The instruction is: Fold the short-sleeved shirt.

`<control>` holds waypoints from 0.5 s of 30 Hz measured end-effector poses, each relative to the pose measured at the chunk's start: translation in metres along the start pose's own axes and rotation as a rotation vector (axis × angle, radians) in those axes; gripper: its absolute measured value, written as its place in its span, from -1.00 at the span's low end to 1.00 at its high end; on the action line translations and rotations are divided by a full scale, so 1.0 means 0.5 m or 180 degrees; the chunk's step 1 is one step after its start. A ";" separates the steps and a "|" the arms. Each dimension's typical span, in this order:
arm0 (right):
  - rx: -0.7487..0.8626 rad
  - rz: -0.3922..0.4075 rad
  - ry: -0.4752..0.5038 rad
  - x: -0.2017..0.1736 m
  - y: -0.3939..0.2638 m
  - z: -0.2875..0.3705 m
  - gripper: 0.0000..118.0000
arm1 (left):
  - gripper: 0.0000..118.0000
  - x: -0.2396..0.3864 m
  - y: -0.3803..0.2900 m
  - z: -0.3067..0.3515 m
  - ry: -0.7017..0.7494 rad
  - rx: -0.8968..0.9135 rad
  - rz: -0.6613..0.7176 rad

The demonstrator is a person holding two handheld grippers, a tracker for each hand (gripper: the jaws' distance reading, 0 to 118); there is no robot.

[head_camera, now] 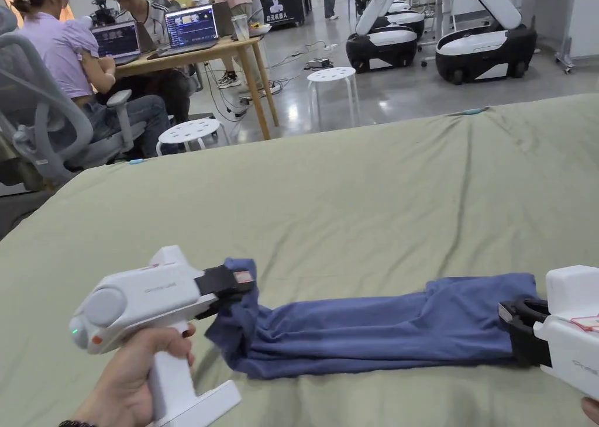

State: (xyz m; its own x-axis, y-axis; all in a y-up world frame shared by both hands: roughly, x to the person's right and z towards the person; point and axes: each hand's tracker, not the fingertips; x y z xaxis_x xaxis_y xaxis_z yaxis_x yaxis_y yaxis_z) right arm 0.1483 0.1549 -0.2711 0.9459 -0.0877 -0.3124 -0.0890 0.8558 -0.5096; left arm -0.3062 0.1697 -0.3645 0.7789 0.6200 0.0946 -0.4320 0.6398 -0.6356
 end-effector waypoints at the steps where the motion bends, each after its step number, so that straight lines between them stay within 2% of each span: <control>1: 0.0007 -0.0022 0.0001 0.004 -0.001 0.006 -1.00 | -0.83 0.026 -0.006 -0.026 -0.0028 -0.0075 -0.0027; 8: 0.0159 -0.0129 -0.0172 0.042 -0.016 0.080 -1.00 | -0.83 0.089 -0.083 -0.225 -0.0072 -0.0629 0.0233; 15: 0.0183 -0.0224 -0.0276 0.073 -0.035 0.099 -1.00 | -0.83 0.149 -0.137 -0.300 -0.0086 -0.0781 0.0171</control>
State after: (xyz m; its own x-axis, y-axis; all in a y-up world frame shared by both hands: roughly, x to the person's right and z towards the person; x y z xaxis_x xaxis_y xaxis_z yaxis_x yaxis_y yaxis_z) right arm 0.2000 0.1622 -0.2339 0.9729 -0.1063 -0.2056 -0.0057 0.8771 -0.4802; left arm -0.1503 0.1038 -0.4288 0.7440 0.6641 0.0741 -0.3466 0.4784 -0.8068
